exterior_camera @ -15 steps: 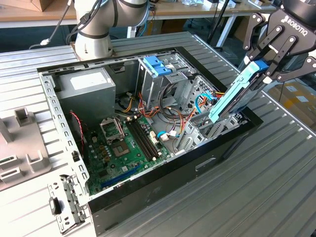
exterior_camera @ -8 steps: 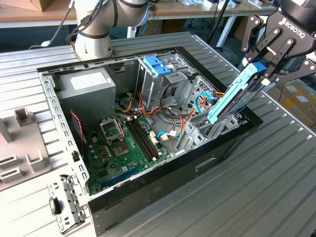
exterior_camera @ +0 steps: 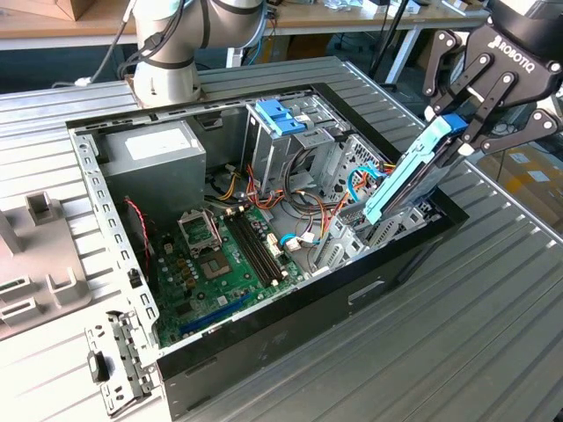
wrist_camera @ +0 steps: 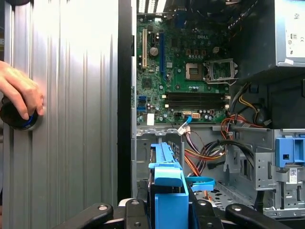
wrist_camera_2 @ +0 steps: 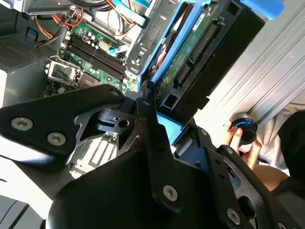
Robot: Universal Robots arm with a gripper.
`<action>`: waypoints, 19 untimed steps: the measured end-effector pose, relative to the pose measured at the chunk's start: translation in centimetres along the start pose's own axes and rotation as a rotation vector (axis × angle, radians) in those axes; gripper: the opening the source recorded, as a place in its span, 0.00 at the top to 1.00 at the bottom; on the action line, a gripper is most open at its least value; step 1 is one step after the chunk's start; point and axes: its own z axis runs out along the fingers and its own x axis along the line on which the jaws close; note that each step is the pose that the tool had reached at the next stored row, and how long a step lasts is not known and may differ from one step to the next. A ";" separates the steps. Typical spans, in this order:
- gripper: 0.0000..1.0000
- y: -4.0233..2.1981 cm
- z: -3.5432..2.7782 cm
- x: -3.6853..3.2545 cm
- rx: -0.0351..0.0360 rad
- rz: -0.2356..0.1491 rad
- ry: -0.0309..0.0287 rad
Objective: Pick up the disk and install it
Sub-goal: 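Insert the disk into the insertion slot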
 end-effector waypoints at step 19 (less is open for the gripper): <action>0.63 0.28 0.47 -1.40 0.0000 0.000 0.0000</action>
